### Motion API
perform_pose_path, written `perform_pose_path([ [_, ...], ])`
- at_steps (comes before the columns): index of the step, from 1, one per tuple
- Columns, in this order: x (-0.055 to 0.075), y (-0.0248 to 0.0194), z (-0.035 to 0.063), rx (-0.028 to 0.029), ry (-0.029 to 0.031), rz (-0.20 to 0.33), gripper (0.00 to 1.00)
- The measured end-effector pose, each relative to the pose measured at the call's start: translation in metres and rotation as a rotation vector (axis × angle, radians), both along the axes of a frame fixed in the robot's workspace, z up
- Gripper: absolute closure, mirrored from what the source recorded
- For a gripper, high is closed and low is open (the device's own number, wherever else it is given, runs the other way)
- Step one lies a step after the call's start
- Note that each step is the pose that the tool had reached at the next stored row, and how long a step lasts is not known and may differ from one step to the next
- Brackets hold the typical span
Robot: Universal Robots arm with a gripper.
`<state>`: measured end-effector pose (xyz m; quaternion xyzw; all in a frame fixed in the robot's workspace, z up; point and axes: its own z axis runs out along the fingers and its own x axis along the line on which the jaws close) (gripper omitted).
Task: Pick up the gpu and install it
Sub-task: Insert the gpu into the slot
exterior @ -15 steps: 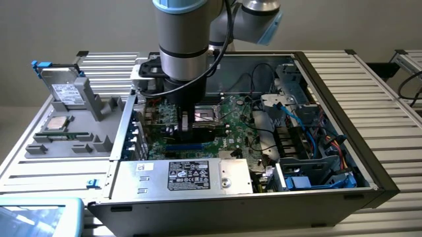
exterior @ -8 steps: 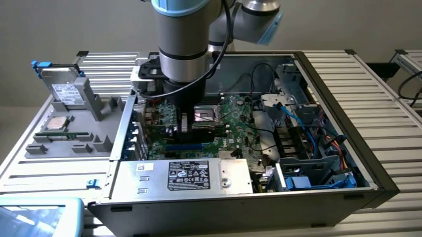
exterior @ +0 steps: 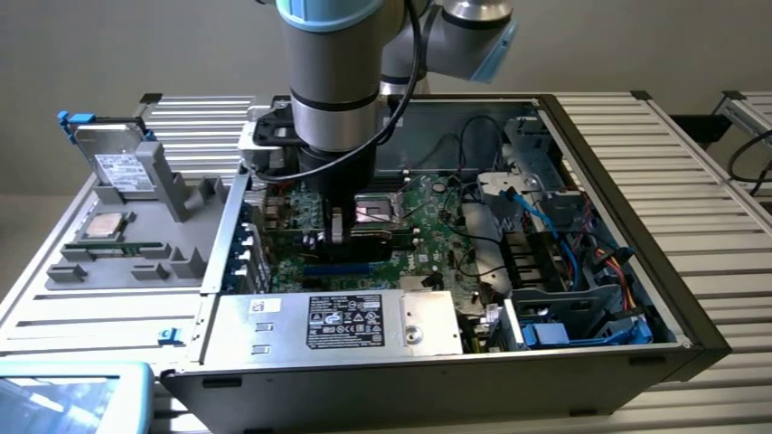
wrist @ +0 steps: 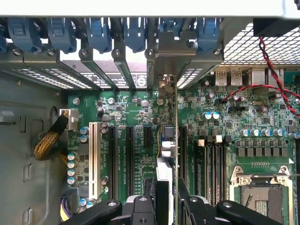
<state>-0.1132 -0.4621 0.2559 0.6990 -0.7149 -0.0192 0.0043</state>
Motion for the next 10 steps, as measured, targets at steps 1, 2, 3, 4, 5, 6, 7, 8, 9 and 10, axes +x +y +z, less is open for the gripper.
perform_pose_path([
  [1,0.0000,0.0000,-0.0004,0.0002,-0.0001,0.000,0.72],
  [2,0.0000,0.0000,-0.0006,0.0001,-0.0001,0.000,0.72],
  [3,0.0000,0.0000,-0.0008,0.0000,0.0000,0.000,0.72],
  [4,-0.0001,0.0000,-0.0012,0.0000,0.0000,0.000,0.72],
  [5,-0.0001,0.0000,-0.0015,0.0000,0.0000,0.000,0.72],
  [6,-0.0001,0.0000,-0.0019,-0.0001,0.0000,0.000,0.72],
  [7,0.0000,0.0000,-0.0026,0.0001,-0.0001,0.000,0.72],
  [8,-0.0001,0.0000,-0.0032,0.0000,0.0000,0.000,0.72],
  [9,-0.0001,0.0000,-0.0040,-0.0001,0.0000,0.000,0.72],
  [10,-0.0001,0.0000,-0.0047,0.0000,0.0000,0.000,0.72],
])
